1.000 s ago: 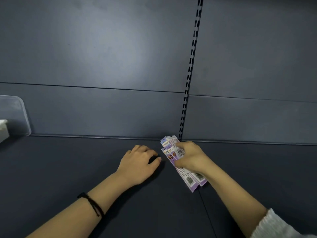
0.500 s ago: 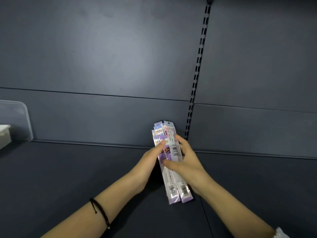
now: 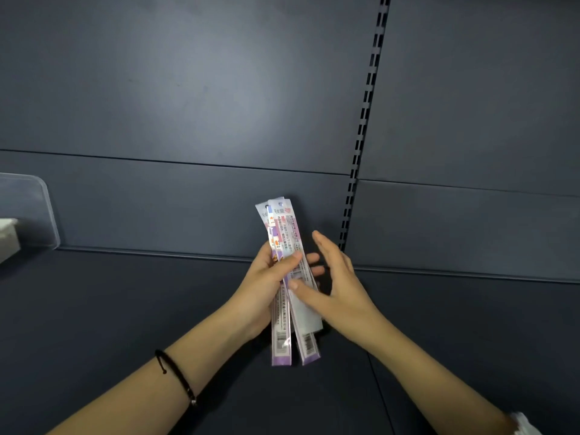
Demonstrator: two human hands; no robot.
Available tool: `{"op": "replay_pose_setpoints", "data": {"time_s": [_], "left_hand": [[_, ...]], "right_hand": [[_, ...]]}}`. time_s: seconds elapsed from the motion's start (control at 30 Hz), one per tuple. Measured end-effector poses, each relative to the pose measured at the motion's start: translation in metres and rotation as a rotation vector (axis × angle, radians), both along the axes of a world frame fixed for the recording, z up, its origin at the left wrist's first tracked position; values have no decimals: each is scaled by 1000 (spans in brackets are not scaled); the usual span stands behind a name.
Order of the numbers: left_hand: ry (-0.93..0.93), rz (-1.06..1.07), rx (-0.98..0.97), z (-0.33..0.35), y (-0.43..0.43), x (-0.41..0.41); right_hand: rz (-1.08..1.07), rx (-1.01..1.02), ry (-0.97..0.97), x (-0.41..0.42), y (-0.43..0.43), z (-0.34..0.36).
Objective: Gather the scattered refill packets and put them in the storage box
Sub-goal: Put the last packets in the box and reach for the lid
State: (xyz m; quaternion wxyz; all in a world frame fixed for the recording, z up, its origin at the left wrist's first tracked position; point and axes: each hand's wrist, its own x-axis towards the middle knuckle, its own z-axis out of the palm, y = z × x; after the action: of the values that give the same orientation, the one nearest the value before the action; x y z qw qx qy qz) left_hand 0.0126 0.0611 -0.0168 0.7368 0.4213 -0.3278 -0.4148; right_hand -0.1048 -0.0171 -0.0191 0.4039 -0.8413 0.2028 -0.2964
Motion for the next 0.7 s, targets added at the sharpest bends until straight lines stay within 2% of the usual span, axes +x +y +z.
{"op": "replay_pose_setpoints", "data": {"time_s": [0.17,0.3,0.4,0.6,0.7], "left_hand": [[-250,184,-147,16,5,1],[-421,106,-276,20,5,-13],[-540,42,-194,10,2,-20],[-585,-47,-7,-5,3,-16],[-555,-69,-17,-3,3,-14]], "right_hand": [[10,11,-191,-3,5,8],[207,53,-405,-2,15,34],[247,103,-522,4,16,59],[193,-99,-430,17,15,67],[163,-85,-505,16,11,69]]}}
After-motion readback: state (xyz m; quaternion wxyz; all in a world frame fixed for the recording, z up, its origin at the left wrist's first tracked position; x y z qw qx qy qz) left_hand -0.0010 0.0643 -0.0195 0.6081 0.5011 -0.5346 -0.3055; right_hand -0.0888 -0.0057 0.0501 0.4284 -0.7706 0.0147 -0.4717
